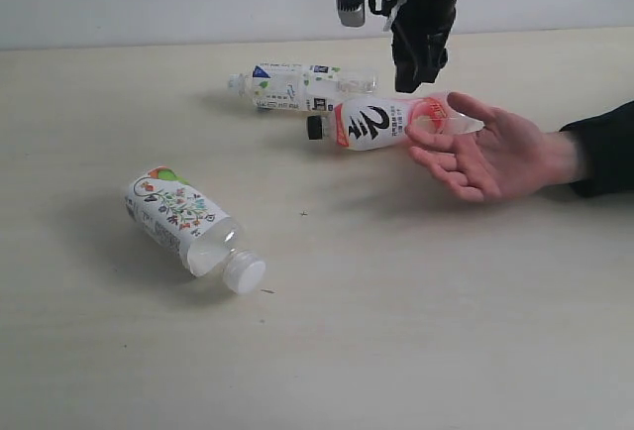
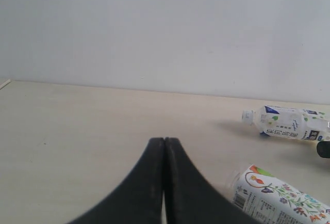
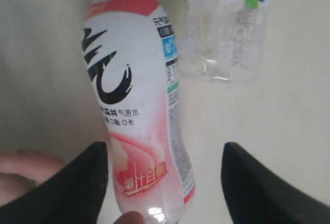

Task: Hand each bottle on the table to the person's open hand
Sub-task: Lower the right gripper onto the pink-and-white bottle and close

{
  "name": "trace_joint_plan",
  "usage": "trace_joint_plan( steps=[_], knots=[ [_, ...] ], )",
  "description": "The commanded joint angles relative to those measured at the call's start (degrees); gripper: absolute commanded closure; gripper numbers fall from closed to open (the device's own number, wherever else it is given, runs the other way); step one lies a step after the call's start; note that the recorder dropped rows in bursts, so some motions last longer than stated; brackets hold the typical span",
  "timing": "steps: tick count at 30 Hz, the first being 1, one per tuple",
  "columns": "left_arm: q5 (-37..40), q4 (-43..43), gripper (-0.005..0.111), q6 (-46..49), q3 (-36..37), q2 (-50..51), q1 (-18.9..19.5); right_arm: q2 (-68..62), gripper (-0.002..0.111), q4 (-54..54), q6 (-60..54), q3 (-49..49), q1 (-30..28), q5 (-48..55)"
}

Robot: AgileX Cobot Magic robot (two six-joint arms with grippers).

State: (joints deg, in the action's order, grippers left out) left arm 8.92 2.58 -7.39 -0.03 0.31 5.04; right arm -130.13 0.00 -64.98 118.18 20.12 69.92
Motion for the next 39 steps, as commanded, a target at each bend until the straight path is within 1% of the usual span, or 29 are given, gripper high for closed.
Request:
trace_joint_plan(
  steps=[1,7,33,36,38,39],
  knots=[
    [-0.2,0.06,0.107,0.14,0.03,-0.31,-0.38,0.1,0.039,-2.55,0.92,-3.03,0.23,0.04],
    [-0.2,0.06,0.107,0.14,0.03,-0.31,-0.38,0.1,0.038,-3.77,1.01,-8.08,0.23,-2.79],
    [-0.2,0.06,0.107,0.14,0.03,-0.31,-0.38,-5.73,0.038,-3.57,0.5,-8.18,0.23,-7.92],
    [-0.2,0.06,0.107,0.14,0.03,-0.31,-0.38,-5.73,0.041,-3.57,0.5,-8.18,0.23,-7.93],
    [-0.2,0.06,0.107,0.14,0.03,-0.31,-0.38,-5.73,0.049,-3.57,0.74,-8.18,0.23,-8.16],
    [-0.2,0.06,0.107,0.14,0.03,-0.31,-0.38,-5.73,0.056,-3.57,0.74,-8.18,0.23,-8.16]
  ],
)
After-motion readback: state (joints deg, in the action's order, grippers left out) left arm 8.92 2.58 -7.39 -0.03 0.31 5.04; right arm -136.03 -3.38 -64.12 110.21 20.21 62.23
